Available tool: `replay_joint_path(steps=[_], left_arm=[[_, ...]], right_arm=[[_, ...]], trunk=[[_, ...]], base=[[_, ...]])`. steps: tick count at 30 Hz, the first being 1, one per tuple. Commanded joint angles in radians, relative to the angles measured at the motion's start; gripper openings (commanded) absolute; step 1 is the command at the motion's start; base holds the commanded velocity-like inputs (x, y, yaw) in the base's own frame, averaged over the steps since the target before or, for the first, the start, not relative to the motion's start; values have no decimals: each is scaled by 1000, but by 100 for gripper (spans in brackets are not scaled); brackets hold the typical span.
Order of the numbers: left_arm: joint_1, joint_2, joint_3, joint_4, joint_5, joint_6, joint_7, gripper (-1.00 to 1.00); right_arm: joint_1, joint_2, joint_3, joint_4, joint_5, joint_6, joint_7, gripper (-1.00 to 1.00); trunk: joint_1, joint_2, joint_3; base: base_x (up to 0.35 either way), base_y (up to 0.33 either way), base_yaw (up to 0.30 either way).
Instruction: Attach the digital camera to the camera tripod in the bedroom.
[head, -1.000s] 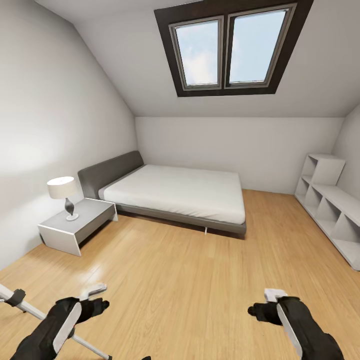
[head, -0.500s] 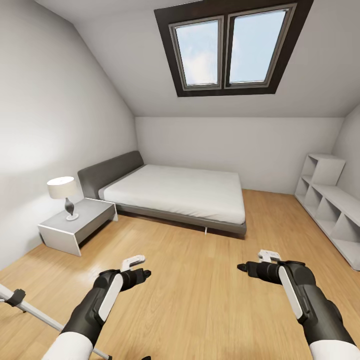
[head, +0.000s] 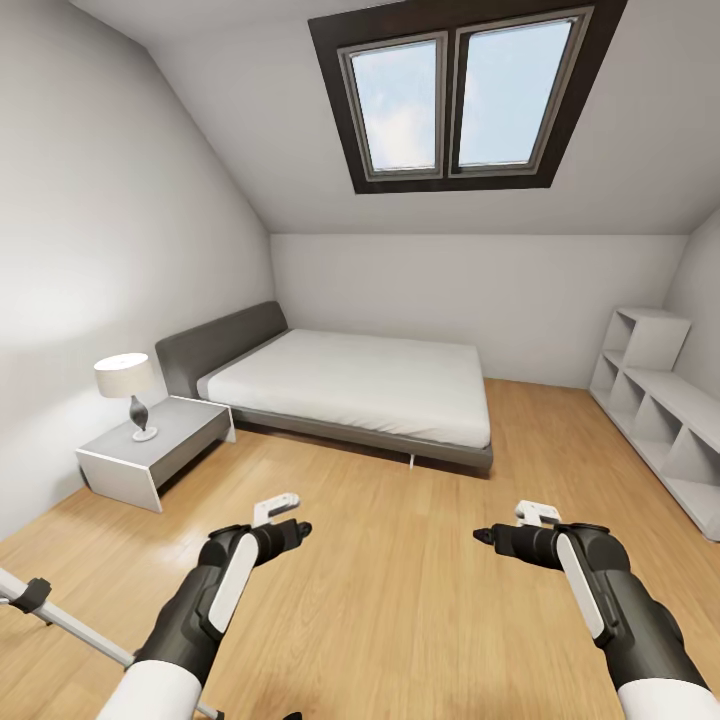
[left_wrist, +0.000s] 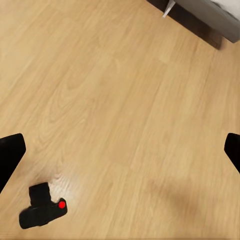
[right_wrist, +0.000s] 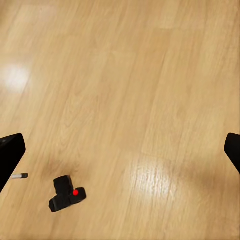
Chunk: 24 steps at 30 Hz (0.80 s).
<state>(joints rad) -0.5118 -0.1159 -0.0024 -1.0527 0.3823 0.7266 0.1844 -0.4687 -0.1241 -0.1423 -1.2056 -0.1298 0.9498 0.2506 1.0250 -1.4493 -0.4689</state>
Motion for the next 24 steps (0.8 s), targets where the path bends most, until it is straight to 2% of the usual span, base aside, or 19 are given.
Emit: replay_joint_path(steps=[1, 11, 24], left_arm=[[-1, -1, -1, 0, 10, 3, 9, 100], [-1, -2, -2, 5, 9, 4, 10, 100], [-1, -2, -1, 2, 9, 4, 10, 100]], right_arm=[[-1, 0, -1, -1, -5, 5, 0, 100], [-1, 1, 0, -14, -5, 4, -5, 100], [-1, 0, -1, -10, 0, 5, -2, 100]], trunk=[[0, -1, -1], [0, -1, -1], [50, -92, -42]], base=[[0, 0, 0], [0, 0, 0], [0, 0, 0]])
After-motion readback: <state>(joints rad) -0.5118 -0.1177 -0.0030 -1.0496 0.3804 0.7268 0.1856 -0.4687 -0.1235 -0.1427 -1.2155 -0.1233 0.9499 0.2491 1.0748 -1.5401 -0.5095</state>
